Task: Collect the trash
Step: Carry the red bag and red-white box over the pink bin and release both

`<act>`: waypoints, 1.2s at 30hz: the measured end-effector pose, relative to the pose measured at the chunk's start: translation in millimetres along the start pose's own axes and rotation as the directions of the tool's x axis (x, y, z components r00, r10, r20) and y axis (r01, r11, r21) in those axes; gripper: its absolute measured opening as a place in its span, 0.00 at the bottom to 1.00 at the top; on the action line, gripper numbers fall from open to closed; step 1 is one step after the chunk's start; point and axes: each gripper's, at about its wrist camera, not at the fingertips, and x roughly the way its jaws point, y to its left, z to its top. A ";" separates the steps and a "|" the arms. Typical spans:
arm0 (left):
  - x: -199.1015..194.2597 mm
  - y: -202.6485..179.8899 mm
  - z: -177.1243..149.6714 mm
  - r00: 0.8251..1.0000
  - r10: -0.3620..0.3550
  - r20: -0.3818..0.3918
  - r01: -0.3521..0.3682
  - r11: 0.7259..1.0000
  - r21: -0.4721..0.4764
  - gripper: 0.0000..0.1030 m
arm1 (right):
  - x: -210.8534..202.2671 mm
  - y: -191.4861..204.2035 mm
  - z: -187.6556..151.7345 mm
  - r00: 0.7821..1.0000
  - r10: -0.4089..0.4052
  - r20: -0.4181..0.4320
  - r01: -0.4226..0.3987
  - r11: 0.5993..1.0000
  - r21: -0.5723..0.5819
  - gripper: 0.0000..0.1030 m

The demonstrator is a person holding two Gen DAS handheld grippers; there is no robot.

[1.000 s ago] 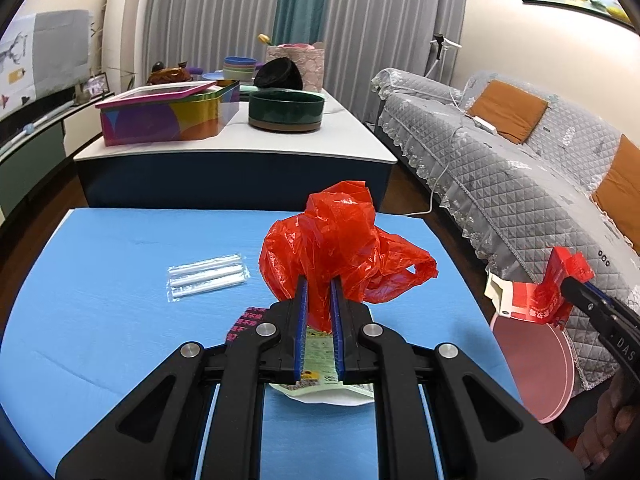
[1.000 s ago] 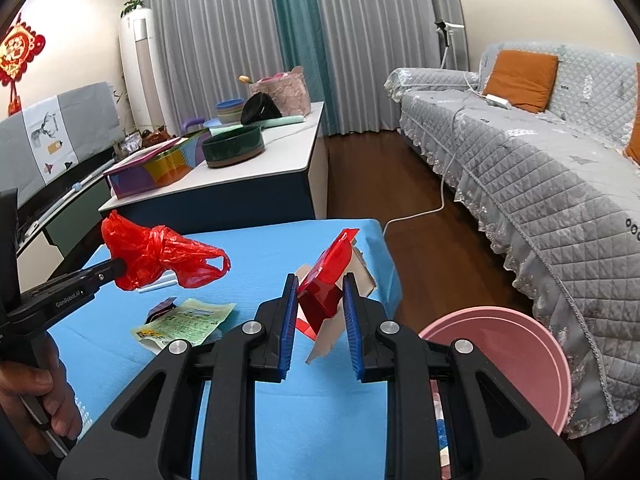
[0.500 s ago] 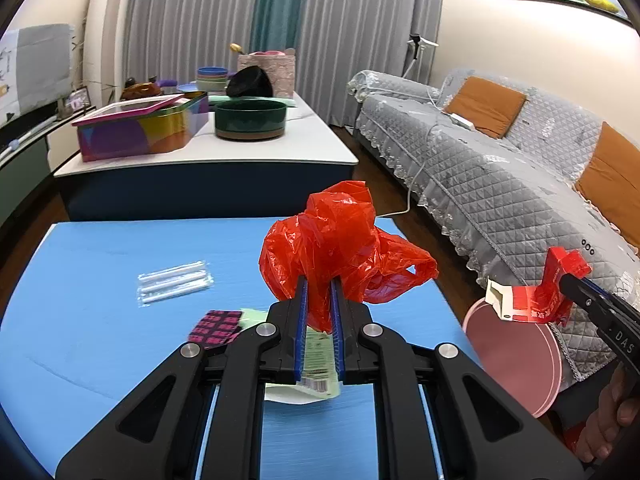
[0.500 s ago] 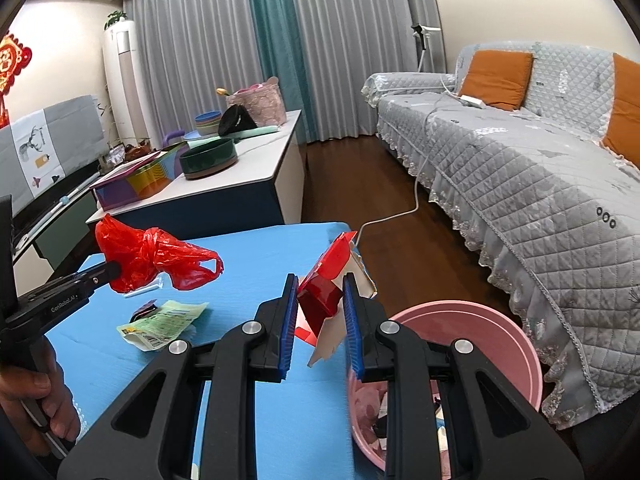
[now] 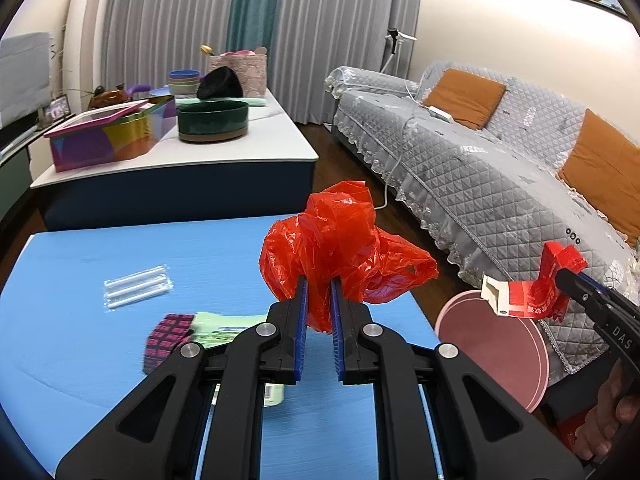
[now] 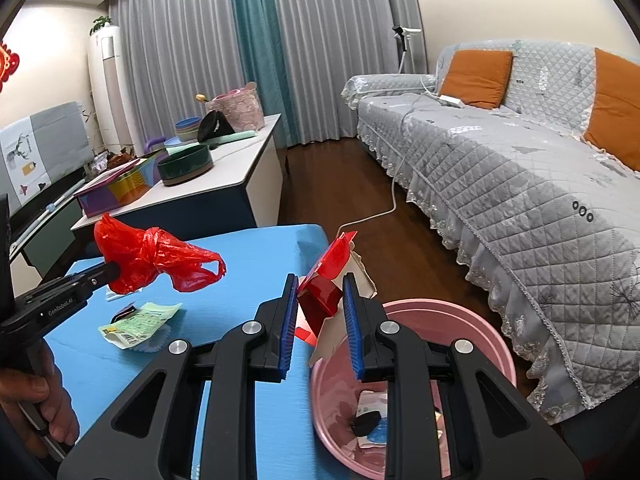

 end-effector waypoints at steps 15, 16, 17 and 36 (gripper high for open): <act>13.3 -51.9 -7.2 0.998 -0.060 -0.024 0.061 0.995 0.075 0.10 | -16.9 -51.0 -4.0 0.997 -0.077 0.009 0.077 0.995 0.061 0.22; 13.5 -54.1 -7.6 0.998 -0.063 -0.025 0.064 0.995 0.079 0.10 | -17.9 -55.9 -4.5 0.996 -0.084 0.009 0.083 0.994 0.069 0.22; 14.3 -57.4 -8.3 0.997 -0.067 -0.026 0.069 0.994 0.085 0.10 | -18.7 -59.6 -4.8 0.996 -0.089 0.008 0.089 0.993 0.075 0.22; 27.1 -110.6 -30.6 0.987 -0.142 -0.080 0.155 0.970 0.188 0.10 | -22.6 -102.8 -9.3 0.986 -0.164 0.000 0.162 0.977 0.141 0.22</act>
